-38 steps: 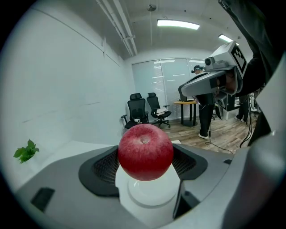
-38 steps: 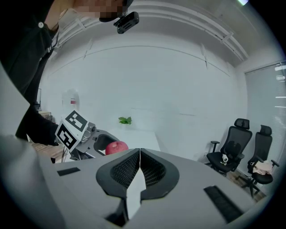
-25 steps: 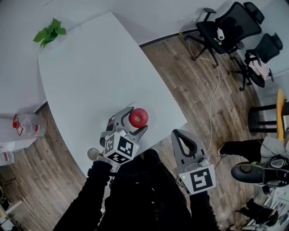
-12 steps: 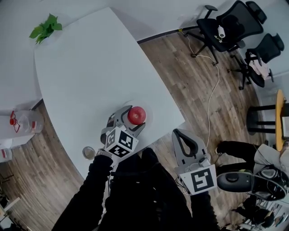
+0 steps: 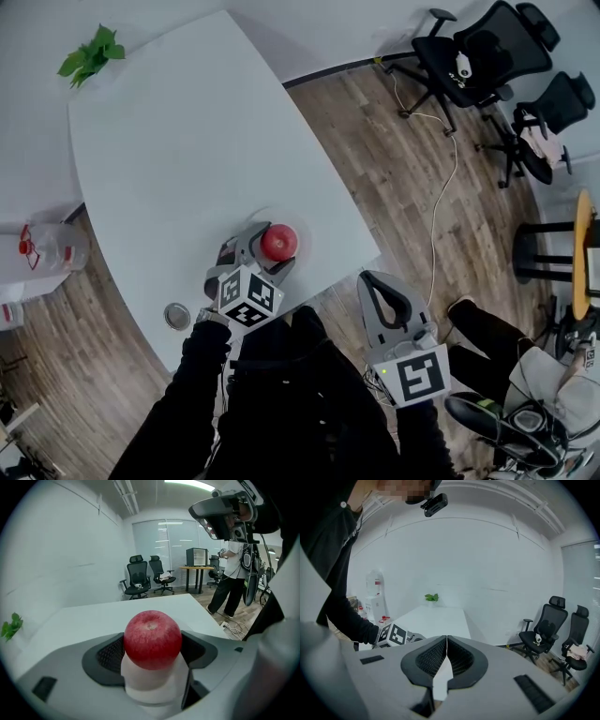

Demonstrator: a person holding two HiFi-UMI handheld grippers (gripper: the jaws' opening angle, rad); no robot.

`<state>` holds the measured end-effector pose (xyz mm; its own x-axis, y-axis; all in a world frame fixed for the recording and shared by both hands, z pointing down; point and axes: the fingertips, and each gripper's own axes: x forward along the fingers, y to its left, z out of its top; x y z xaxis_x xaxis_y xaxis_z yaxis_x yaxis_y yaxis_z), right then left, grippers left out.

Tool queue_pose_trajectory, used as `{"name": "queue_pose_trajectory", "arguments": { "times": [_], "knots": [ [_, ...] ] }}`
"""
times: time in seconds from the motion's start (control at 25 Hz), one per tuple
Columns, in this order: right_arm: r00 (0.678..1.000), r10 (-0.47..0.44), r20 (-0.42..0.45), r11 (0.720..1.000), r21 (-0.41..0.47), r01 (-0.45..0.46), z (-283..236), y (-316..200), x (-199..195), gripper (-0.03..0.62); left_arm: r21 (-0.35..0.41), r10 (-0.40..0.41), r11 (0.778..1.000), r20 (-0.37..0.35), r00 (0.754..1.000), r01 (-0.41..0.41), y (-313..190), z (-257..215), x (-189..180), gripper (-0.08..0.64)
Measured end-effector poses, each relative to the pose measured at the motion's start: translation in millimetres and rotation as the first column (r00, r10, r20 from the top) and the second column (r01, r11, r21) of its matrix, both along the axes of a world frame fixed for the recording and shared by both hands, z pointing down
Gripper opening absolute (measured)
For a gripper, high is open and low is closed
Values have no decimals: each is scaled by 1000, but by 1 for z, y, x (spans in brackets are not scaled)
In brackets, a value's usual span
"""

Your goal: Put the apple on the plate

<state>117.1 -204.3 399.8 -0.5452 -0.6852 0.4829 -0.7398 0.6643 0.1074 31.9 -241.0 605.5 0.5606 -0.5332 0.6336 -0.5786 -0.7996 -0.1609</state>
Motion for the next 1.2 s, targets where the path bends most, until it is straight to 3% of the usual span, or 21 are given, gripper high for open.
{"name": "queue_pose_trajectory", "arguments": {
  "times": [0.68, 1.2],
  "knots": [
    [998, -68, 1, 997, -29, 68, 10, -6, 6, 41, -49, -88, 995, -59, 994, 85, -1, -3, -3, 367],
    [989, -141, 33, 990, -8, 142, 4, -16, -3, 41, -8, -159, 987, -107, 981, 159, 0, -40, -8, 368]
  ]
}}
